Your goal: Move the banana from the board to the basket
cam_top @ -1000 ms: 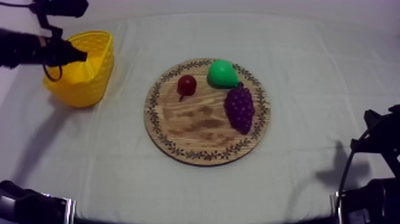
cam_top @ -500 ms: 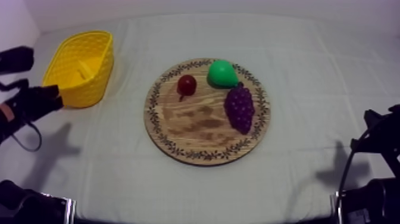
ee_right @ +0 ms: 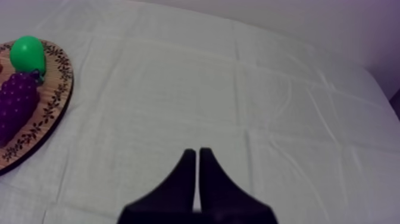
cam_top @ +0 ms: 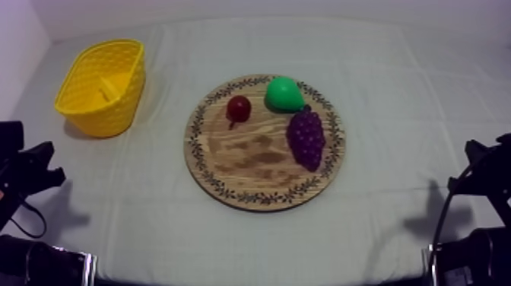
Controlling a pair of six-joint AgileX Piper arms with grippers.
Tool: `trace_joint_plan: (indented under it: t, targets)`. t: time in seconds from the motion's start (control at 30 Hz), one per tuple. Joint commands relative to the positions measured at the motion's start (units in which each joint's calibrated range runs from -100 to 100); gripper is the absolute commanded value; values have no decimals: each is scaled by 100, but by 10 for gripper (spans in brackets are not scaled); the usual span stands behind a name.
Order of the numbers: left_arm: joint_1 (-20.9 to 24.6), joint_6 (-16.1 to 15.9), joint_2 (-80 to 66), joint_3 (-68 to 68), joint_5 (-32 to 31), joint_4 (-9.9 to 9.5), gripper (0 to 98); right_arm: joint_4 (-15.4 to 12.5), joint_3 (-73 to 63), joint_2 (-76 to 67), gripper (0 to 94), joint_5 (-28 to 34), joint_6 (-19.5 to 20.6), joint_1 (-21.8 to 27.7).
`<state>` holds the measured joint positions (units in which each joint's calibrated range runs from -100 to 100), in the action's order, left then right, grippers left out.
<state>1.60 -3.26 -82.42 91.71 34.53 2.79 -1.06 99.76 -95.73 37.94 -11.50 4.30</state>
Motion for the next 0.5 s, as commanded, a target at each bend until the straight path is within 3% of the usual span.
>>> trace_joint_plan:
  t: [0.0, 0.47]
  targets:
    - [83, -380, -523, 140, 156, 79, 1, 1, 2, -2, 3, 4, 0, -1]
    - [-12, -187, -1704, 437, 880, -169, 1, 1, 2, -2, 3, 4, 0, -1]
